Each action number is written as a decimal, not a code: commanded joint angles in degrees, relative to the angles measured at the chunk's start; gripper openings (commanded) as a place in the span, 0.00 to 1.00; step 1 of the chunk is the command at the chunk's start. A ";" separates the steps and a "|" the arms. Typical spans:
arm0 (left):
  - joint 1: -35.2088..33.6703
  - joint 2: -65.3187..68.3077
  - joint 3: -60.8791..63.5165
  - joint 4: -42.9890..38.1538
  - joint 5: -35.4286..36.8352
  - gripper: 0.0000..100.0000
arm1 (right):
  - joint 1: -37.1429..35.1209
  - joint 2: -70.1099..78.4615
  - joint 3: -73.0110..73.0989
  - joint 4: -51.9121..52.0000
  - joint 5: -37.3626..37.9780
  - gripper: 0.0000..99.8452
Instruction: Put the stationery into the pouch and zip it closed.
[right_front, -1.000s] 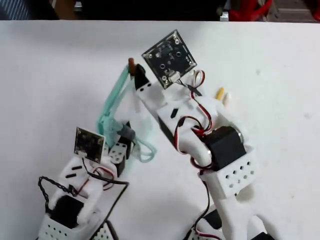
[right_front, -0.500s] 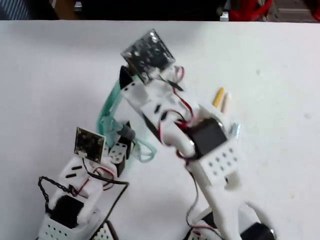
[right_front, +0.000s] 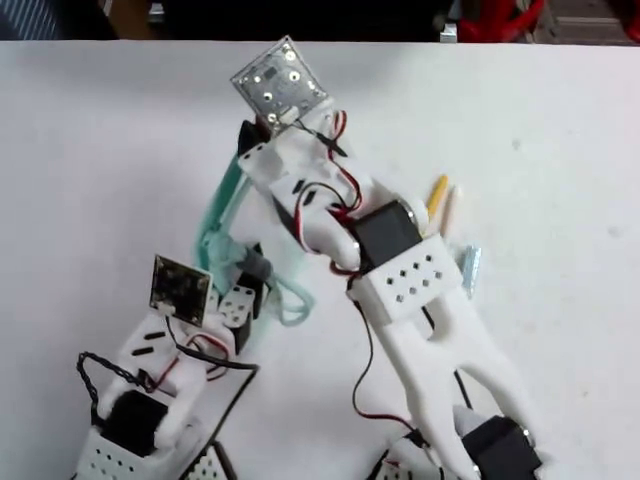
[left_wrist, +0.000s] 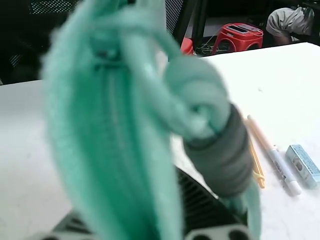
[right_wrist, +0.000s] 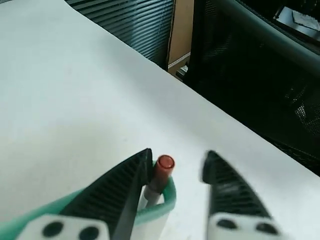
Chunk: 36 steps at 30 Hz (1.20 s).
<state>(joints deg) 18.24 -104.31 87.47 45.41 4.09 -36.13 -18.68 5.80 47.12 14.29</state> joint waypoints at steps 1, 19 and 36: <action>1.01 -0.22 -1.41 -0.88 -0.53 0.06 | 1.80 1.36 -2.29 -1.19 0.35 0.02; 1.01 -0.22 -1.32 -0.88 -0.62 0.06 | -1.45 -10.15 -12.57 14.90 -8.97 0.02; 0.92 -0.22 -0.26 -2.02 -0.62 0.06 | -1.45 12.18 -37.45 35.47 -12.40 0.02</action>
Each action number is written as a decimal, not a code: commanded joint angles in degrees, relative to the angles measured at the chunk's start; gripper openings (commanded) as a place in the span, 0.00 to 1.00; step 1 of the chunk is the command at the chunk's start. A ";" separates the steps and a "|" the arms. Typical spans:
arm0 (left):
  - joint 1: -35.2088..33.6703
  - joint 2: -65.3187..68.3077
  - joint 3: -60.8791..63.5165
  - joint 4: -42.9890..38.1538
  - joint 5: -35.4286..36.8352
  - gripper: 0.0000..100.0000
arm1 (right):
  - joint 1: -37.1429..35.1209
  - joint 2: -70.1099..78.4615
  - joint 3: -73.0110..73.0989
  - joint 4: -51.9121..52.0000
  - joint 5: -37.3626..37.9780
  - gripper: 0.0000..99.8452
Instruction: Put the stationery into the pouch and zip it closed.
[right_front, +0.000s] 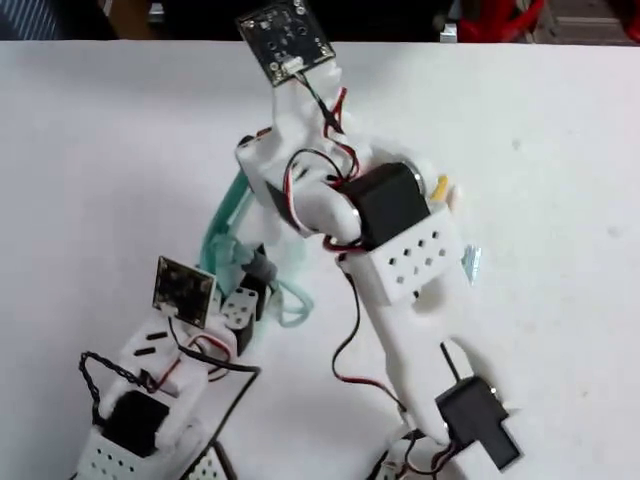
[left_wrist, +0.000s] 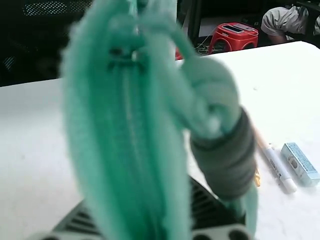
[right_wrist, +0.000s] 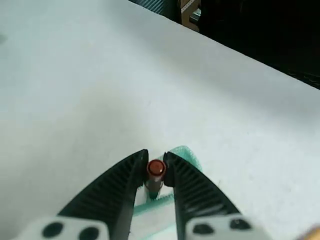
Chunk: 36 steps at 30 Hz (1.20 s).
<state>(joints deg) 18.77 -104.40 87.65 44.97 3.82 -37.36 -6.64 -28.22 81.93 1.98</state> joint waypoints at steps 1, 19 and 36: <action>0.40 -0.13 -0.44 -1.58 -0.35 0.06 | -0.22 0.31 -3.52 0.92 -0.18 0.02; 0.22 -0.13 -0.44 -1.58 -0.35 0.06 | 16.40 -5.05 -1.41 5.58 5.71 0.24; 0.22 -0.13 -0.44 -1.58 -0.35 0.06 | 37.32 24.31 14.59 -14.73 3.87 0.23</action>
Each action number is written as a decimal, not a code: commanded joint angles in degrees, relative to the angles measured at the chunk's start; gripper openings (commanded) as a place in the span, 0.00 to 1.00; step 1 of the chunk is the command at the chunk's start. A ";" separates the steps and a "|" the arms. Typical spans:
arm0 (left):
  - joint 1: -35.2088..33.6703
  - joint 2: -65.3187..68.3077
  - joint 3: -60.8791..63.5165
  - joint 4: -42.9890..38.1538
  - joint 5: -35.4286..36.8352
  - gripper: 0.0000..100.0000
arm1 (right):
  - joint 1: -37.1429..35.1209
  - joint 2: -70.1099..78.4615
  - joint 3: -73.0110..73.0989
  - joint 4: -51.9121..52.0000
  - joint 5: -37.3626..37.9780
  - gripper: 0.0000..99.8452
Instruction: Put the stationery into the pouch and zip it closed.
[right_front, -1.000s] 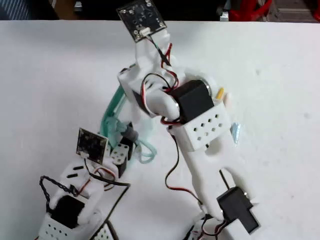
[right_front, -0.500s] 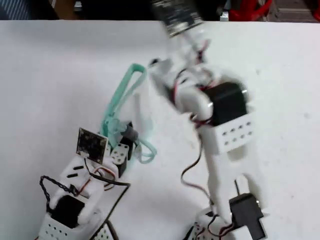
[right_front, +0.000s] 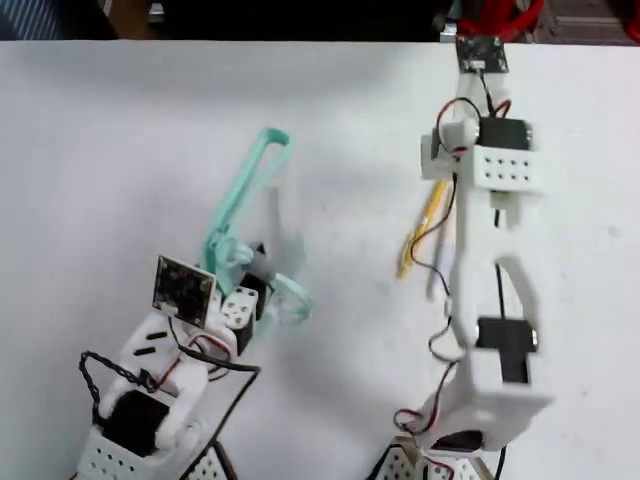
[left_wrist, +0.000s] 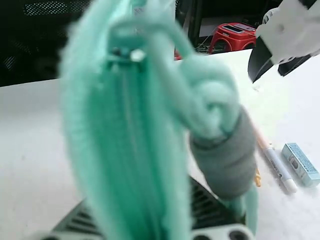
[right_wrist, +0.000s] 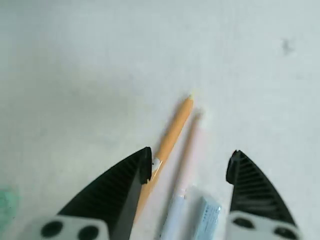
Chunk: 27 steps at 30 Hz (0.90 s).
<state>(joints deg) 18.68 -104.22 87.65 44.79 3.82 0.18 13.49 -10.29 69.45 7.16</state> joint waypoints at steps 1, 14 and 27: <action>0.31 -0.31 -0.35 -1.41 -0.35 0.06 | -0.48 6.73 -5.10 -2.24 -2.90 0.23; 0.31 -0.31 -0.35 -1.41 -0.35 0.06 | -0.57 30.99 -25.67 0.84 -7.82 0.23; 0.40 -0.31 -0.26 -1.41 -0.35 0.06 | 0.13 39.96 -39.21 11.03 -7.74 0.04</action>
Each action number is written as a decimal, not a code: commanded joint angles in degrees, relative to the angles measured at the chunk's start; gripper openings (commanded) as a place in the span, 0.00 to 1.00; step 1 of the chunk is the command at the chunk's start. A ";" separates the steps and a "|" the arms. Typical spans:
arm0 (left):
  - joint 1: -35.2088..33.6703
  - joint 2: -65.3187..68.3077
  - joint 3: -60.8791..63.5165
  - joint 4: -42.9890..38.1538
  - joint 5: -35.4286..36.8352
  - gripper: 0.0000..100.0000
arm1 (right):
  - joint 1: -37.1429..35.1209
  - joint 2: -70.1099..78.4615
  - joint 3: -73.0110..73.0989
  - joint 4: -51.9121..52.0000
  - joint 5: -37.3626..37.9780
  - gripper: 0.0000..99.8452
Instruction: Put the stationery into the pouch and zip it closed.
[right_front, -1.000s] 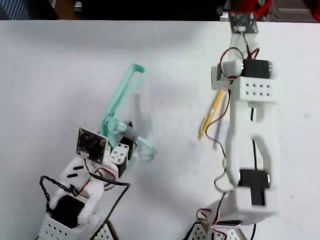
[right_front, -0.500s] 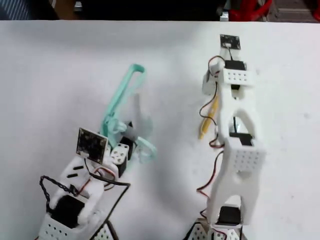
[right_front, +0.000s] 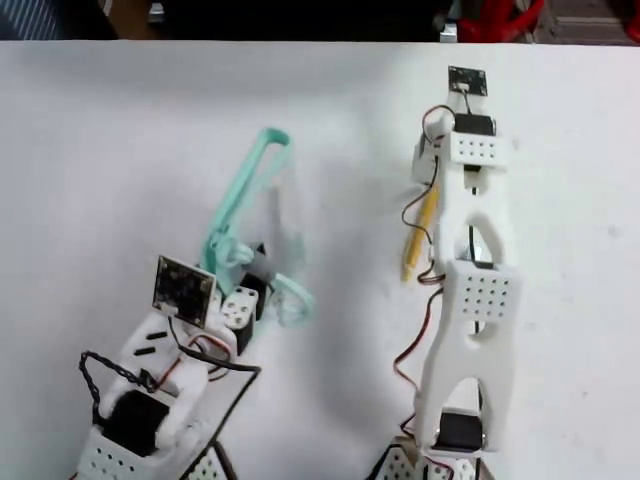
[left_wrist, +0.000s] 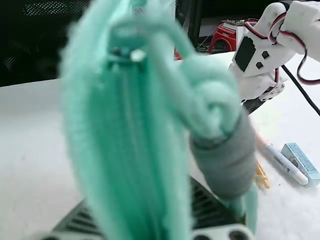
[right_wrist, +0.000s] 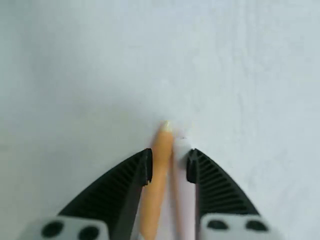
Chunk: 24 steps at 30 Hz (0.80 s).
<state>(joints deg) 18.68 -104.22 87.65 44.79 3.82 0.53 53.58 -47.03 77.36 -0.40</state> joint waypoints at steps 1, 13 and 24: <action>0.40 -0.31 -0.26 -1.41 -0.35 0.06 | -0.22 -0.13 -3.16 3.91 -0.09 0.03; 0.57 -0.31 -0.18 -1.49 -0.35 0.06 | 2.15 -1.54 -4.22 7.43 2.37 0.11; 0.66 -0.31 -0.09 -1.49 -0.44 0.06 | -0.13 2.68 -4.22 5.05 12.04 0.07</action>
<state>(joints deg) 18.68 -104.22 87.74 44.79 3.82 1.67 56.31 -50.02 83.96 9.45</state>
